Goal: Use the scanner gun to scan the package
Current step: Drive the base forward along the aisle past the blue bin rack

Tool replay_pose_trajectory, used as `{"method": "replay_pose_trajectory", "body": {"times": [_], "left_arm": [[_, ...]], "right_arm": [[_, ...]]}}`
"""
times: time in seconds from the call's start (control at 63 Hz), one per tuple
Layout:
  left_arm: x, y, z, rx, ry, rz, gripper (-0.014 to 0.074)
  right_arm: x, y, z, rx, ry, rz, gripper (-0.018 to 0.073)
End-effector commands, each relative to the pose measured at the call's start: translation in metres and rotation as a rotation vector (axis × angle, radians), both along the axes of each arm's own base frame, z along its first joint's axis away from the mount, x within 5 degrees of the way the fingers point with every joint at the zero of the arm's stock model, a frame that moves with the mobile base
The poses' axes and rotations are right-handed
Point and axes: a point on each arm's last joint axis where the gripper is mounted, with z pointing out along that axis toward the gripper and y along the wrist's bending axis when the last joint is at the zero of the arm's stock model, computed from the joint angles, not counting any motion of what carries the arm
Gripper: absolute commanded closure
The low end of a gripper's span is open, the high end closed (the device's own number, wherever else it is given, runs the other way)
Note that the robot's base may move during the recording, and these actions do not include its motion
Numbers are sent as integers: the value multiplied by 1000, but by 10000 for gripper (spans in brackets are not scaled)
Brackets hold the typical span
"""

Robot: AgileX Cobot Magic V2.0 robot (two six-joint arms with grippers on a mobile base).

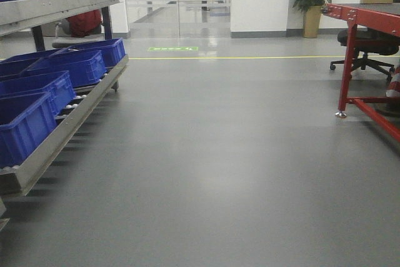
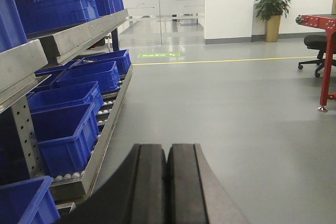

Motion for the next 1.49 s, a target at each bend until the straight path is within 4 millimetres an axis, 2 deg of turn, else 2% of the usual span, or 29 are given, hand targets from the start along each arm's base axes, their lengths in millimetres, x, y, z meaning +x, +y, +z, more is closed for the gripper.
{"method": "replay_pose_trajectory", "body": {"times": [0.0, 1.477], "left_arm": [[0, 0, 3, 3, -32, -1, 707], [0, 0, 3, 3, -32, -1, 707]], "right_arm": [[0, 0, 2, -12, -18, -1, 721], [0, 0, 2, -12, -18, -1, 721]]}}
